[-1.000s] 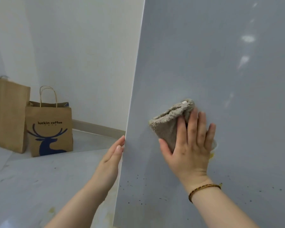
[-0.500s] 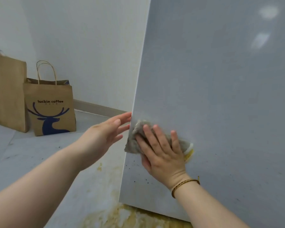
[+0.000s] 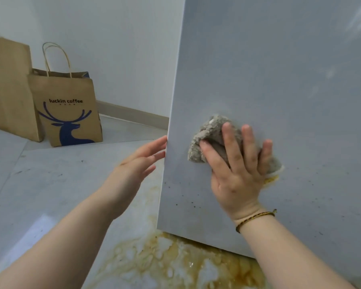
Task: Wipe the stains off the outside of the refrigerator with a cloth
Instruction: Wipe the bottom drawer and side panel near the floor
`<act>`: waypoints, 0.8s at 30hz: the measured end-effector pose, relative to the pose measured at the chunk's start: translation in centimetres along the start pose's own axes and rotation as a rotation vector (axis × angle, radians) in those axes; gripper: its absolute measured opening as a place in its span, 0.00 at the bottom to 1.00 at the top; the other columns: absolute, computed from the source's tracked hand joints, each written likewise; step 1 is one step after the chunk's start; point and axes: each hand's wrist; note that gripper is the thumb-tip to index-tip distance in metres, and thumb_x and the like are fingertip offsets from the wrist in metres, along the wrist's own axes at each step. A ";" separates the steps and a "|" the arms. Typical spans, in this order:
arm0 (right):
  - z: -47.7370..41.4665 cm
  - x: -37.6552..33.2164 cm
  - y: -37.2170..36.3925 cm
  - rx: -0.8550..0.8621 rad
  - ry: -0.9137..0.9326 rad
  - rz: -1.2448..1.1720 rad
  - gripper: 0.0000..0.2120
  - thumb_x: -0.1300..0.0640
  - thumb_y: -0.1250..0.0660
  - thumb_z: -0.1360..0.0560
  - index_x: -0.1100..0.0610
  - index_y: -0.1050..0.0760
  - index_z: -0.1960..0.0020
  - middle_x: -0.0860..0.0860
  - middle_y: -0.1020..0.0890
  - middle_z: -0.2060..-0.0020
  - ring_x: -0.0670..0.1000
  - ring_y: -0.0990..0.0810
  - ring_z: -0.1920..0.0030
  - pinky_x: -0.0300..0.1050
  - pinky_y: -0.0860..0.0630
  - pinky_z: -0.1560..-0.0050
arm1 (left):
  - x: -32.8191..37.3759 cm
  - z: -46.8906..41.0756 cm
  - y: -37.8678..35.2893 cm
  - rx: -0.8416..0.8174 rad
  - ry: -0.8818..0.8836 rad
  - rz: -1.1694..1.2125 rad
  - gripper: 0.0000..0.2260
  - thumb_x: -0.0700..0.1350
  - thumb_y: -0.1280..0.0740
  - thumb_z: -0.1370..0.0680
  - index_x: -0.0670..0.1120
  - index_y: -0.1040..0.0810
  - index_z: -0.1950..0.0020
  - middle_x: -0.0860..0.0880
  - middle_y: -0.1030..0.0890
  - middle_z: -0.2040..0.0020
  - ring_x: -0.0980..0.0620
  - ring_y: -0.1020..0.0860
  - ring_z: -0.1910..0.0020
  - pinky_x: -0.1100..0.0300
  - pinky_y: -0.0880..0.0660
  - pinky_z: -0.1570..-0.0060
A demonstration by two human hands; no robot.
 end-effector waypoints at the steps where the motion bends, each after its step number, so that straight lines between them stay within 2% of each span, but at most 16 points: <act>1: 1.3 -1.4 -0.5 -0.035 0.011 0.005 0.17 0.60 0.43 0.22 0.47 0.32 0.36 0.47 0.54 0.24 0.50 0.55 0.25 0.51 0.60 0.26 | -0.1 0.0 0.2 0.001 -0.003 0.012 0.22 0.44 0.46 0.32 0.62 0.27 0.44 0.62 0.23 0.40 0.66 0.27 0.40 0.64 0.34 0.40; 4: 6.8 -5.6 -1.9 -0.240 0.104 0.006 0.19 0.60 0.48 0.24 0.49 0.35 0.34 0.51 0.59 0.25 0.51 0.58 0.25 0.53 0.61 0.26 | -0.8 0.4 0.0 0.005 -0.012 0.049 0.25 0.42 0.46 0.35 0.60 0.27 0.42 0.61 0.24 0.39 0.65 0.28 0.38 0.63 0.35 0.38; 6: 10.8 -7.2 -2.4 -0.429 0.289 -0.003 0.23 0.61 0.48 0.28 0.50 0.31 0.35 0.53 0.59 0.25 0.53 0.61 0.25 0.52 0.62 0.26 | -1.3 0.7 -0.6 0.022 -0.023 0.069 0.26 0.41 0.46 0.36 0.61 0.28 0.42 0.63 0.25 0.38 0.66 0.30 0.37 0.61 0.36 0.36; 7: 12.3 -7.5 -2.5 -0.518 0.421 -0.009 0.24 0.61 0.48 0.30 0.50 0.28 0.37 0.54 0.54 0.25 0.54 0.59 0.25 0.52 0.63 0.26 | -1.5 0.7 -0.8 0.031 -0.028 0.079 0.25 0.41 0.46 0.36 0.62 0.28 0.43 0.63 0.26 0.38 0.67 0.31 0.36 0.60 0.37 0.35; 9: 13.8 -7.0 -2.3 -0.650 0.638 -0.011 0.26 0.59 0.52 0.31 0.49 0.23 0.41 0.50 0.35 0.29 0.52 0.46 0.27 0.53 0.64 0.26 | -1.7 0.9 -1.0 0.044 -0.020 0.094 0.25 0.41 0.46 0.35 0.63 0.28 0.44 0.64 0.26 0.39 0.67 0.32 0.36 0.58 0.38 0.32; 11: 13.0 -6.0 -2.0 -0.702 0.705 -0.026 0.26 0.58 0.53 0.31 0.48 0.20 0.44 0.43 0.26 0.36 0.46 0.33 0.32 0.53 0.62 0.27 | -2.0 1.0 -1.1 0.047 -0.014 0.086 0.25 0.41 0.46 0.35 0.64 0.28 0.44 0.64 0.26 0.38 0.68 0.32 0.35 0.56 0.40 0.31; 13: 11.4 -4.9 -1.7 -0.609 0.650 -0.042 0.23 0.59 0.51 0.29 0.49 0.20 0.45 0.45 0.24 0.37 0.48 0.31 0.33 0.54 0.58 0.28 | -2.3 1.1 -1.0 0.052 -0.009 0.087 0.26 0.41 0.46 0.35 0.64 0.28 0.43 0.64 0.26 0.38 0.68 0.33 0.35 0.54 0.41 0.30; 14: 10.4 -4.3 -1.6 -0.514 0.563 -0.062 0.22 0.62 0.50 0.26 0.49 0.23 0.43 0.46 0.26 0.36 0.51 0.35 0.31 0.54 0.57 0.28 | -2.4 1.2 -1.0 0.055 -0.003 0.088 0.26 0.41 0.46 0.35 0.63 0.27 0.42 0.64 0.26 0.37 0.67 0.33 0.35 0.53 0.41 0.29; 17: 7.3 -3.0 -1.0 -0.246 0.176 -0.098 0.18 0.62 0.51 0.21 0.50 0.33 0.35 0.48 0.39 0.28 0.51 0.52 0.25 0.54 0.57 0.27 | -2.6 1.0 -0.7 0.073 0.005 0.091 0.27 0.40 0.46 0.36 0.62 0.26 0.43 0.61 0.25 0.38 0.64 0.31 0.35 0.53 0.41 0.30; 19: 5.4 -3.3 -1.1 -0.125 -0.038 -0.093 0.17 0.61 0.48 0.21 0.48 0.34 0.34 0.47 0.51 0.24 0.50 0.55 0.25 0.53 0.58 0.26 | -2.6 1.0 -0.7 0.084 0.007 0.099 0.26 0.40 0.45 0.36 0.63 0.25 0.44 0.61 0.24 0.38 0.63 0.31 0.35 0.53 0.40 0.30; 20: 4.7 -3.7 -1.3 -0.090 -0.098 -0.092 0.17 0.60 0.47 0.21 0.48 0.34 0.35 0.47 0.54 0.24 0.50 0.55 0.25 0.52 0.59 0.26 | -2.6 1.0 -0.6 0.087 0.001 0.103 0.26 0.40 0.46 0.36 0.63 0.25 0.45 0.62 0.23 0.39 0.63 0.30 0.35 0.53 0.40 0.30; 22: 4.6 -4.7 -2.0 -0.077 -0.078 -0.060 0.17 0.59 0.49 0.21 0.48 0.33 0.35 0.48 0.54 0.24 0.50 0.54 0.25 0.52 0.59 0.26 | -2.7 1.0 -0.6 0.090 -0.014 0.129 0.26 0.39 0.46 0.36 0.61 0.26 0.45 0.63 0.22 0.41 0.65 0.28 0.37 0.56 0.38 0.32; 24: 6.6 -5.7 -2.7 -0.158 0.050 -0.015 0.18 0.59 0.49 0.23 0.48 0.34 0.34 0.50 0.55 0.24 0.51 0.55 0.24 0.52 0.60 0.26 | -2.6 0.8 -0.4 0.077 -0.019 0.156 0.26 0.39 0.46 0.36 0.60 0.27 0.44 0.63 0.21 0.43 0.65 0.27 0.39 0.59 0.36 0.34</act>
Point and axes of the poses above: each hand's wrist, its own z-axis away from the middle knuckle, its own y-axis out of the back of the hand, x = y × z
